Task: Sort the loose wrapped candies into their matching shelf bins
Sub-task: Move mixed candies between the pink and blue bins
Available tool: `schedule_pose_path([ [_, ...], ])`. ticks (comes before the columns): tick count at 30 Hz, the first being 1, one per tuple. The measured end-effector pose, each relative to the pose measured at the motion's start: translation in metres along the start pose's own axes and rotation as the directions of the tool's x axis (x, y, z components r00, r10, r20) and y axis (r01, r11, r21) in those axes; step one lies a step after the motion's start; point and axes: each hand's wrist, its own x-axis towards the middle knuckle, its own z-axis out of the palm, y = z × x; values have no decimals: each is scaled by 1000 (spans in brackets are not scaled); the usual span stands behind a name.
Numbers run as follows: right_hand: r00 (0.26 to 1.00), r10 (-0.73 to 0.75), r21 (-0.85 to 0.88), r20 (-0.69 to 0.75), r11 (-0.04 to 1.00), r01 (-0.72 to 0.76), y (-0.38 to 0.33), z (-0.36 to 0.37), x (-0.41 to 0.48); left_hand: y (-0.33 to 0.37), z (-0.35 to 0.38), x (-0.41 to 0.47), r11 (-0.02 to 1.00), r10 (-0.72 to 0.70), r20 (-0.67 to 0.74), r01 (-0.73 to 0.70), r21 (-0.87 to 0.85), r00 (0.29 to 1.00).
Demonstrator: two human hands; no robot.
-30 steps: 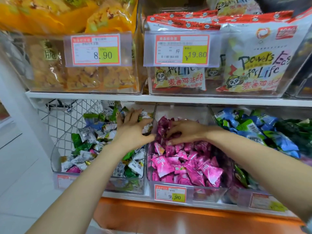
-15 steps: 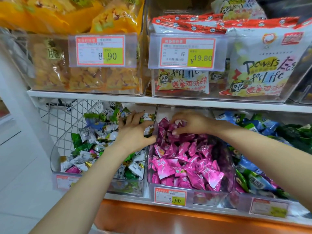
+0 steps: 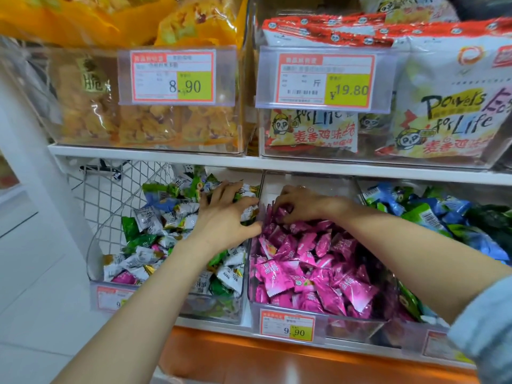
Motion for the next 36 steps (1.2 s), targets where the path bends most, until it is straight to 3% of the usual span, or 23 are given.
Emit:
schedule_pose_path([
  [9,999,21,131,34,991,-26,19,-24,-34,1,-2,-1,1000,-6,6,6,-19,1000],
  [21,989,41,97,145,994,-55,60,-34,-71,2,-1,0,1000,2,14,-2,-4,1000],
  [27,992,-54,244,-111,966,80,6,-28,-53,1,-1,3,1000,0,43,0,-1,999],
  [29,986,-168,220,16,962,161,-20,-15,-44,1,-1,2,1000,1,39,-1,-12,999],
  [32,952,-162,51,259,987,154,-37,11,-37,1,0,3,1000,2,33,-2,-14,999],
  [36,944,-126,-32,305,989,142,-32,14,-39,-1,-1,3,1000,7,21,-7,5,1000],
])
